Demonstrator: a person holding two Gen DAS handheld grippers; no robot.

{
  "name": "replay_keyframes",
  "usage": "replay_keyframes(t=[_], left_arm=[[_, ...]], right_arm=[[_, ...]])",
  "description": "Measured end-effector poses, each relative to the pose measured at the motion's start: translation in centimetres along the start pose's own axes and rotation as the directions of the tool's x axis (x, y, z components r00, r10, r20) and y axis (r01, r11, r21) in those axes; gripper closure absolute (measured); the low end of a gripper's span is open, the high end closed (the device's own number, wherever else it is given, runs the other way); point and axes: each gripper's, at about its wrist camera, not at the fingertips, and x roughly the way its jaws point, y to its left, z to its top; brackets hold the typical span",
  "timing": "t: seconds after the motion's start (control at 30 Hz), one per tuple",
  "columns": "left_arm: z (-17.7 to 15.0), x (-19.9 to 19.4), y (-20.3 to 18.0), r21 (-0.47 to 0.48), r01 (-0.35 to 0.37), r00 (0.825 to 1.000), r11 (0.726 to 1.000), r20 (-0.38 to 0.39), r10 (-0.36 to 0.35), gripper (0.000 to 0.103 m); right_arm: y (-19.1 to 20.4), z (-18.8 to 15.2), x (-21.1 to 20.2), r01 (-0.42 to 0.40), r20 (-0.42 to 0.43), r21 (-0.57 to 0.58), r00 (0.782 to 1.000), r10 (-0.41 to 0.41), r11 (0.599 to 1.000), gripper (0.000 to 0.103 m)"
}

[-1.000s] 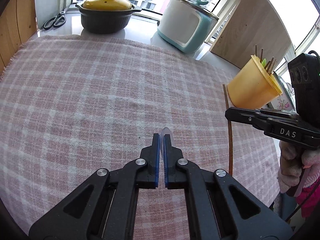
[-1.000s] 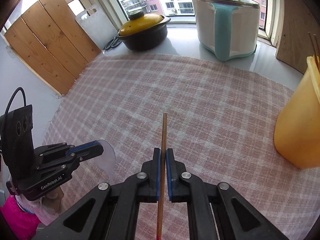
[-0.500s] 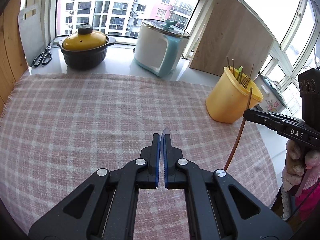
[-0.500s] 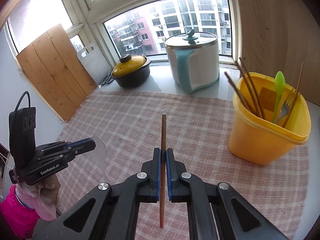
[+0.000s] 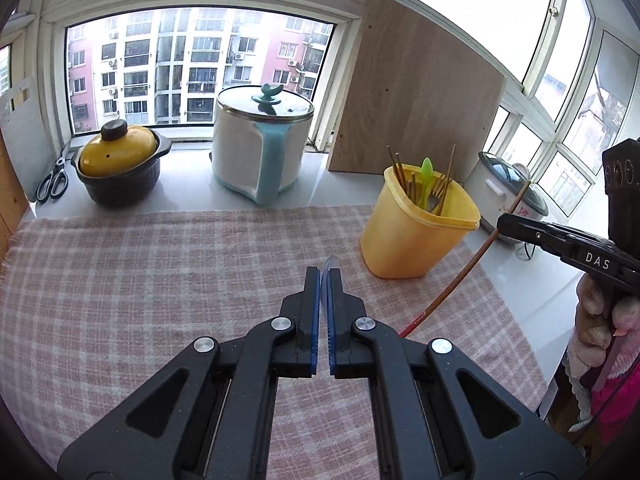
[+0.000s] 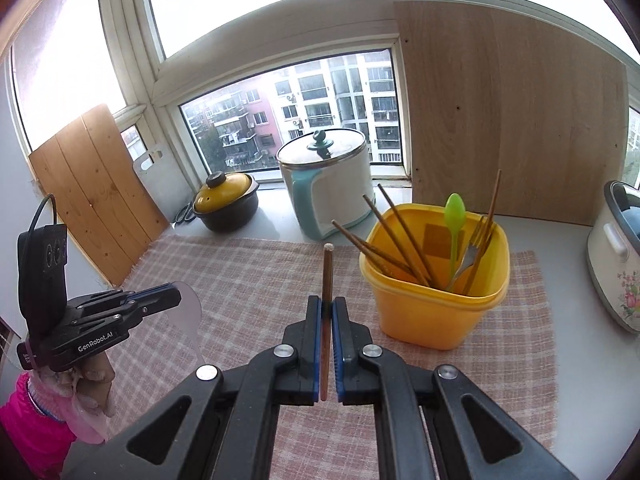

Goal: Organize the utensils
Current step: 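Lift the chopstick with the right tool over the yellow container, then lower the chopstick into the yellow container and open the right tool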

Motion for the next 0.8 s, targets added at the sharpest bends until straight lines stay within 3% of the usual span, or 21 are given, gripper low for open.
replay_keyframes(t=[0.8], left_arm=[[10.4,3.4,-8.3,0.084,0.051,0.984,0.995,0.169,-0.065,0.103]], right_arm=[[-6.1,3.9,-8.9,0.119,0.179,0.058,0.976,-0.128,0.991,0.101]])
